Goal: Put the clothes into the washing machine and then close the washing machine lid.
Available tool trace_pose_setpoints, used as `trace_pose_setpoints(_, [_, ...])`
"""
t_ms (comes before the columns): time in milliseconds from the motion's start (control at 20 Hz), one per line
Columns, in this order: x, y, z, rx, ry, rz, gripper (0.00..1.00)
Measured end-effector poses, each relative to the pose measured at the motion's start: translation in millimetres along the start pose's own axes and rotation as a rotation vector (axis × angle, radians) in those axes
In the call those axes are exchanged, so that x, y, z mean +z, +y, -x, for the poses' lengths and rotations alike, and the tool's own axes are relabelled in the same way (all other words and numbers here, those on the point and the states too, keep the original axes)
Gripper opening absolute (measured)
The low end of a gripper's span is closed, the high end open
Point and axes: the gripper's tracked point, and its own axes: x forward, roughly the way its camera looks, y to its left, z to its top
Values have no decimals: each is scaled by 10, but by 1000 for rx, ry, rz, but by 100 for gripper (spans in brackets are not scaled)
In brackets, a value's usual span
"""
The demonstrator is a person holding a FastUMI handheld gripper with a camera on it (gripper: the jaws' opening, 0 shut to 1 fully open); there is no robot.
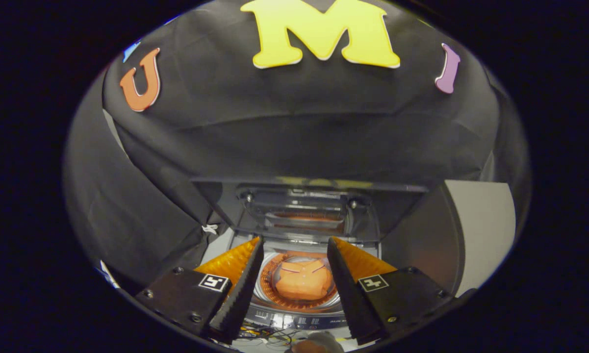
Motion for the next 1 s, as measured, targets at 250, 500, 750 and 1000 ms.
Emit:
trace_pose_setpoints(250, [423, 36, 175, 8, -47, 26, 82])
trace_pose_setpoints(500, [566, 8, 38, 16, -41, 32, 82])
trace_pose_setpoints(750, [676, -53, -303, 31, -2, 16, 82])
trace_pose_setpoints(1000, [773, -130, -635, 26, 21, -15, 82])
